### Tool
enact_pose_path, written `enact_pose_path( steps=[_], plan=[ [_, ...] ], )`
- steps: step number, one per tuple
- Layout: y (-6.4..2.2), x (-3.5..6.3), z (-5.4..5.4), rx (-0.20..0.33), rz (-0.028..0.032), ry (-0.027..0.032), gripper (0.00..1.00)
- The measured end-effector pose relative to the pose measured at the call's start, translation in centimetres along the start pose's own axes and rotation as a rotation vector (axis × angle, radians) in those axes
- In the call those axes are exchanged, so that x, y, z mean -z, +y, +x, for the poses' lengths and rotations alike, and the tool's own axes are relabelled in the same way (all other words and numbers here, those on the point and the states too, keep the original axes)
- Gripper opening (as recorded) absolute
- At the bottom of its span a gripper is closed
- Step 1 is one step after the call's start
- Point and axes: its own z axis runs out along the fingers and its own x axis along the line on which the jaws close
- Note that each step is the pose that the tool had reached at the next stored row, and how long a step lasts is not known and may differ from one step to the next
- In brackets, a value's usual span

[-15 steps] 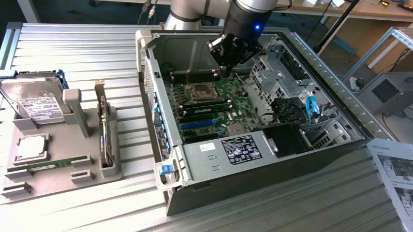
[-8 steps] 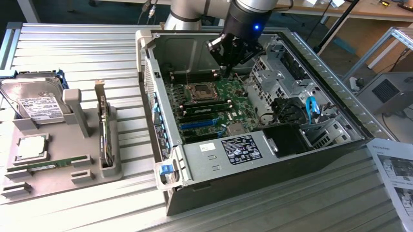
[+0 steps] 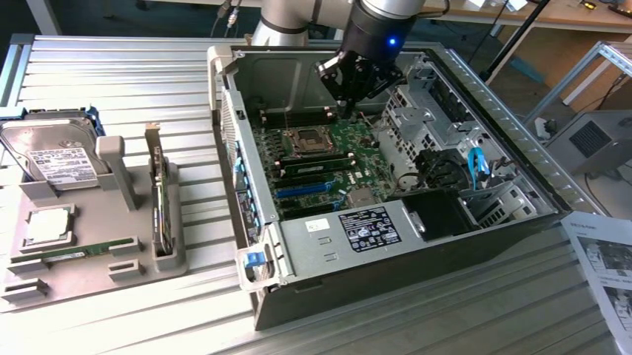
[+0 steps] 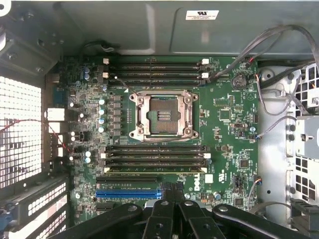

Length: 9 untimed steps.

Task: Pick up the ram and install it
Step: 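Press down the ram until it locks into place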

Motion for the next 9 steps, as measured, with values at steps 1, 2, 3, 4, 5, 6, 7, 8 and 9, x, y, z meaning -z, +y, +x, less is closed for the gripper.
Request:
enact_pose_path(
  steps=[1,2,3,4,5,6,7,8,9],
  plan=[
    [0.00,0.01,0.00,0.000,0.0012,0.0002,0.11],
    [-0.01,0.01,0.00,-0.001,0.0019,0.0002,0.11],
    [0.00,0.00,-0.01,-0.002,0.0030,0.0005,0.11],
    [0.00,0.00,-0.02,-0.002,0.0039,0.0009,0.11],
    [0.00,0.01,-0.08,-0.002,0.0043,0.0024,0.11],
    [0.00,0.00,-0.13,-0.003,0.0045,0.0042,0.11],
    [0.00,0.00,-0.17,-0.004,0.0050,0.0059,0.11],
    [0.00,0.00,-0.22,-0.004,0.0055,0.0078,0.11],
    [0.00,0.00,-0.24,-0.005,0.0058,0.0090,0.11]
  ],
)
